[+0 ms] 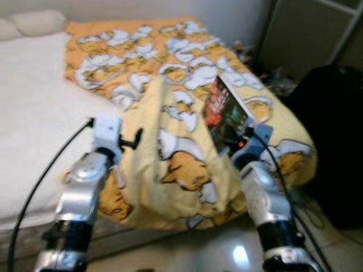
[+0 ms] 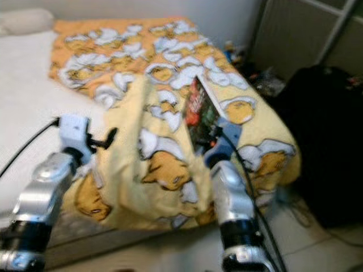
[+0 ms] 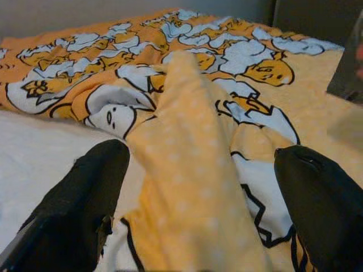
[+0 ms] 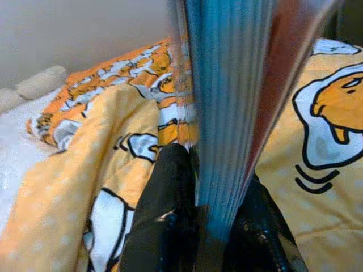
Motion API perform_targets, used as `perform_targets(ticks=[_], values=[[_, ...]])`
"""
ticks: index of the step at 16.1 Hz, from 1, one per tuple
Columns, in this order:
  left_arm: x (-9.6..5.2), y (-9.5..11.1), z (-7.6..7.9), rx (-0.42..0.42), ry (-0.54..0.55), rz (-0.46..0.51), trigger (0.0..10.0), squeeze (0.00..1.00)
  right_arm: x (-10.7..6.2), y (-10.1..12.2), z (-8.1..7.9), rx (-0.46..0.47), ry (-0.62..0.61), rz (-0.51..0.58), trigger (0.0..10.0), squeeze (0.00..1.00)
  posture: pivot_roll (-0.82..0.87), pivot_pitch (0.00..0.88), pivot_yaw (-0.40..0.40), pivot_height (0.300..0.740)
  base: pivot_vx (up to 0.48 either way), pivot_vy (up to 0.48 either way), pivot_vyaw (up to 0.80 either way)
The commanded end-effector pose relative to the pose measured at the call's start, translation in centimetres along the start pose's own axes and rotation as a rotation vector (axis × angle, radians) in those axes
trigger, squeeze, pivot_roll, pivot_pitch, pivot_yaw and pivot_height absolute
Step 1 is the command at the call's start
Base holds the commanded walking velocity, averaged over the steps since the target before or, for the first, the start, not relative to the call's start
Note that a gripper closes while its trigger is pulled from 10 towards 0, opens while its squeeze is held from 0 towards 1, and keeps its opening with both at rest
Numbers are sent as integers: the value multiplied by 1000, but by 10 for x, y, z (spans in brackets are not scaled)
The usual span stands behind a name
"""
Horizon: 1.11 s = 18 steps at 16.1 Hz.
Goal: Clean up the room
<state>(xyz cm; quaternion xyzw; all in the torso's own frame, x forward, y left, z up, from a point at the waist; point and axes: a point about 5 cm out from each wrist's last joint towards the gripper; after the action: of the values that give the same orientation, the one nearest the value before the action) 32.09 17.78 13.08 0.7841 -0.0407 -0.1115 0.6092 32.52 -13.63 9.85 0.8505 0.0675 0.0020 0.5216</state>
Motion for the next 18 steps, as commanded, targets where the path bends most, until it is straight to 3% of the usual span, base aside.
perform_targets(ticks=[1, 4, 12, 17, 18], values=[[0, 0, -6, 8, 8, -6, 10000, 192, 3, 11, -7, -14, 20, 45, 10000, 0, 77, 0, 5, 740, 0, 368, 0], [1, 1, -1, 14, -3, 0, 10000, 192, 5, 13, -8, -18, 31, 53, 10000, 0, 106, 0, -5, 740, 0, 370, 0], [1, 0, -7, 7, 25, -4, 10000, 192, 3, 11, -3, -53, 46, 31, 10000, 0, 88, 0, 11, 740, 0, 370, 0], [3, -1, -7, 12, 19, -6, 10000, 192, 7, 9, -16, -52, 74, 35, 9922, 0, 100, 0, 0, 740, 0, 370, 0], [4, -1, -6, 13, 20, -4, 10000, 192, 6, 8, -16, -51, 75, 34, 1255, 0, 95, 0, 3, 740, 0, 368, 0]])
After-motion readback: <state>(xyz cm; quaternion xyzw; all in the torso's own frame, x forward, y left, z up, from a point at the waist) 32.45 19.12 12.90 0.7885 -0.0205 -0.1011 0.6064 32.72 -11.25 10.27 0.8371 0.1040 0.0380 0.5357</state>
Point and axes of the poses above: a point about 5 cm out from each wrist's last joint towards the gripper, its own x axis pointing out of the wrist towards the gripper, its own y axis along the axis of the wrist's last joint, z = x × y, and after that the axes turned 6 degrees about x, right-handed
